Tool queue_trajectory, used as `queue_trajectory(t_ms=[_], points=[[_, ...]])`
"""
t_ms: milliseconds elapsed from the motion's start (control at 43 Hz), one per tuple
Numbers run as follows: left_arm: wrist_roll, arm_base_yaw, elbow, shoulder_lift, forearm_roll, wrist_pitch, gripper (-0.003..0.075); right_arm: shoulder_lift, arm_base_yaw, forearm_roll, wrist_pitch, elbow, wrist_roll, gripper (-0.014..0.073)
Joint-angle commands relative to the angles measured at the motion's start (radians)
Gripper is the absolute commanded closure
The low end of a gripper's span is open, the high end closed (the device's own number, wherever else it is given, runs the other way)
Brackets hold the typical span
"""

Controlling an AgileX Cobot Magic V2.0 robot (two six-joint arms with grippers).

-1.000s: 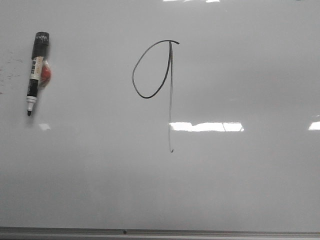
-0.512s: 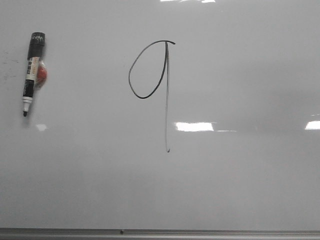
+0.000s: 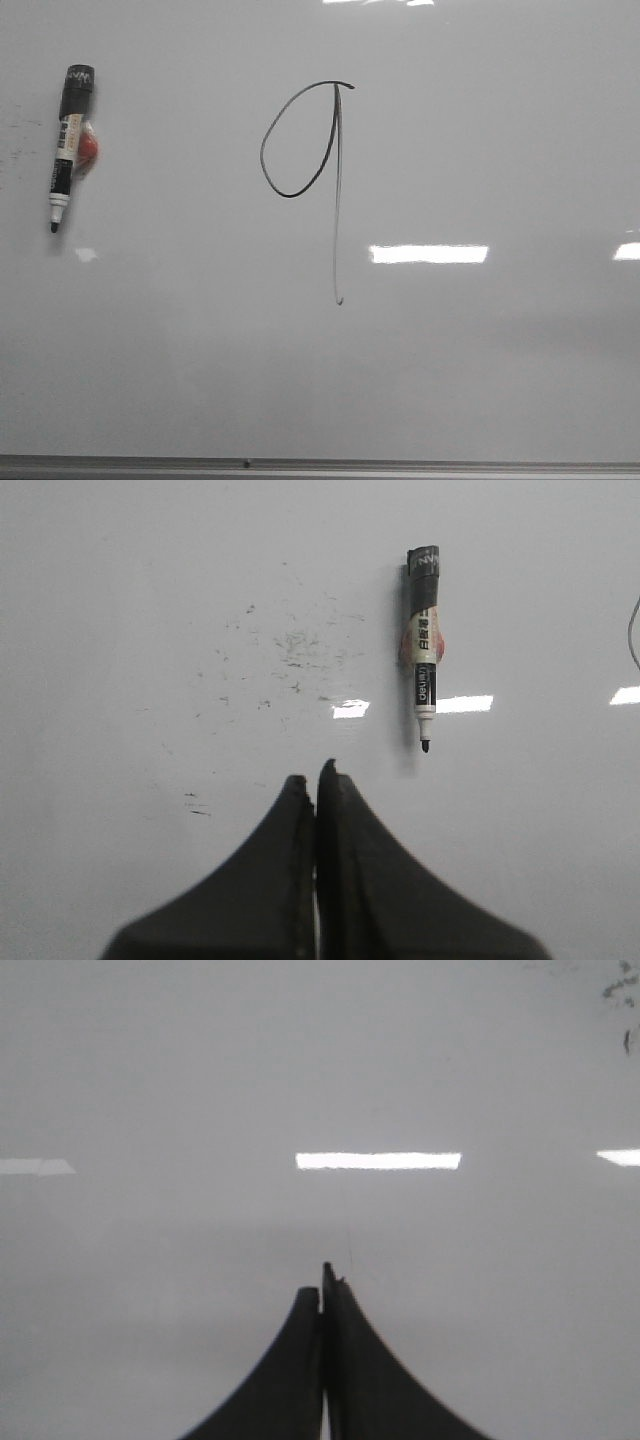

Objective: Write number 9 on whiteboard

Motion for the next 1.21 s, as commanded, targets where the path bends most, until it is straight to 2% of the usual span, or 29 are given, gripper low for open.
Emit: queue_trajectory(t_ms=[0,1186], points=[[-0.012,0.003,0.001,-0.020,-0.001,-0.080,0.0739,-0.041,-0.004,-0.037,-0.066,-0.003,0.011,0.0654],[-0.012,0.003,0.001,-0.018,-0.001,-0.080,0.0739,-0.035,-0.004,-0.040,-0.077,-0.003,0.011,0.0654]])
